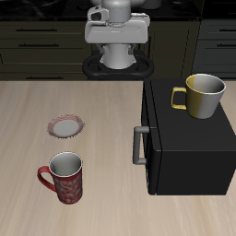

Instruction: Open the microwave

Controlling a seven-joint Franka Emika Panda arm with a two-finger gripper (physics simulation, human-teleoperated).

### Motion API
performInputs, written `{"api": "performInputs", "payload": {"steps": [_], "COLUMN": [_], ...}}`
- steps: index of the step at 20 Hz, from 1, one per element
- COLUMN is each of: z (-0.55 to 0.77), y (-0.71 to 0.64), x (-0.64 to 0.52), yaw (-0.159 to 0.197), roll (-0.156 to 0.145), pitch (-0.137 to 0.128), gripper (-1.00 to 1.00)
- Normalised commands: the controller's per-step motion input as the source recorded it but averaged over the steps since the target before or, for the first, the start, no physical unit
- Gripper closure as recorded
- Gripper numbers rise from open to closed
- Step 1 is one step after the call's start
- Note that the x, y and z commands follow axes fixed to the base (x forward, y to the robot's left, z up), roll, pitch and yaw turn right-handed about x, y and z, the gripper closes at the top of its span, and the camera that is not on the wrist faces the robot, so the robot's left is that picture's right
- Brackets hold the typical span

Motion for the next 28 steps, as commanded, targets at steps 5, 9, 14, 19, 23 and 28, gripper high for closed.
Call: {"api": "performInputs", "payload": {"steps": [5, 9, 14, 19, 23, 28], "z": [0.18, 0.05, 0.00, 0.12, 0.11, 0.03], "y": [-0.05, -0.02, -0.04, -0.09, -0.04, 0.00], "x": [0.21, 0.29, 0.45, 0.39, 0.39, 0.32], "yaw": [0.033, 0.042, 0.066, 0.037, 0.077, 0.038], "roll": [-0.033, 0.000, 0.021, -0.027, -0.015, 0.000], "pitch": [-0.039, 0.015, 0.023, -0.016, -0.024, 0.008], "gripper": [-1.00, -1.00, -1.00, -1.00, -1.00, -1.00]}}
